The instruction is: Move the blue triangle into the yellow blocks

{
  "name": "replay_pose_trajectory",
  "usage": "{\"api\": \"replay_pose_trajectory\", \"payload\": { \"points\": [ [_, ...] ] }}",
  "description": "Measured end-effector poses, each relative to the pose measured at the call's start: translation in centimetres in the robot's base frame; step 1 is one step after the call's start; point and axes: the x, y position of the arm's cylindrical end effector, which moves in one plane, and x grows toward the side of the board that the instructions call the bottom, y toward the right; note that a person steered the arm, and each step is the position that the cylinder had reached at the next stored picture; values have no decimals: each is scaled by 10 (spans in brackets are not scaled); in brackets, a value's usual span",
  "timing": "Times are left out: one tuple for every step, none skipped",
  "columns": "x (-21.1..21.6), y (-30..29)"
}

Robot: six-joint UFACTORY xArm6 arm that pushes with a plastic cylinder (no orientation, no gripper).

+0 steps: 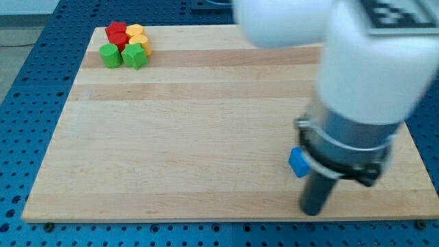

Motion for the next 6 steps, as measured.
{"api": "replay_pose_trajectory", "payload": {
  "points": [
    [-10,19],
    [-43,19],
    [-70,17],
    [-77,9],
    [-77,8],
    [-82,31]
  ]
}}
